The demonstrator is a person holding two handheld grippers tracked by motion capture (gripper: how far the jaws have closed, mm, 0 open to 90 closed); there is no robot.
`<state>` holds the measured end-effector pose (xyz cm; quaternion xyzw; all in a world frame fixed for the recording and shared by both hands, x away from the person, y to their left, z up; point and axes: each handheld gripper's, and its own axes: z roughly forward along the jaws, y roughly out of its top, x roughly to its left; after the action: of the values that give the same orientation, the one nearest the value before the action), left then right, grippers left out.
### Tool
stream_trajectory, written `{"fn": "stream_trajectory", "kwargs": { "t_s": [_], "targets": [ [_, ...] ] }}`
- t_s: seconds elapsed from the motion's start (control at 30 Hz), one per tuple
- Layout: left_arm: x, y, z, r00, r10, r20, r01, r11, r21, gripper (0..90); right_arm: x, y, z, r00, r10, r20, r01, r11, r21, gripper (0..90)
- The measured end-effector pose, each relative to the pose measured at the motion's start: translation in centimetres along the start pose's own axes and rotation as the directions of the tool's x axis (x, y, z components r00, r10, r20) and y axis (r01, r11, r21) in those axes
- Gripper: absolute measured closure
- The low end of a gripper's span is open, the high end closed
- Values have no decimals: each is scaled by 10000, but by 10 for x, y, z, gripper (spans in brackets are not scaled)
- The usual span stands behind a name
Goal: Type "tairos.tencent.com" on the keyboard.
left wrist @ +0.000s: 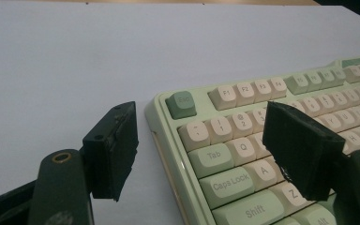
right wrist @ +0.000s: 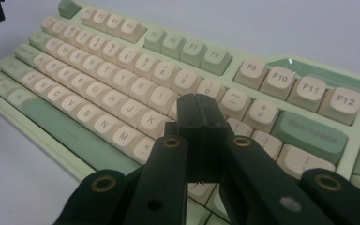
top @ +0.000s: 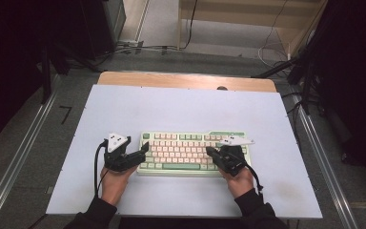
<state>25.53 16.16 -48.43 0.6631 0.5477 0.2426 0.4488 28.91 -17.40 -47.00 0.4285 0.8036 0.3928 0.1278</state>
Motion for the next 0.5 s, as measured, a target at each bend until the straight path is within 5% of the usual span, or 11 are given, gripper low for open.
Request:
{"fn": "stream_trajectory", "kwargs": {
  "t_s": [0.5],
  "targets": [
    [1, -1, 1, 10000, 17, -3, -17, 10000, 93, 271, 7, -9, 6, 9996, -145, -262, 158, 9985, 520, 873]
  ]
}}
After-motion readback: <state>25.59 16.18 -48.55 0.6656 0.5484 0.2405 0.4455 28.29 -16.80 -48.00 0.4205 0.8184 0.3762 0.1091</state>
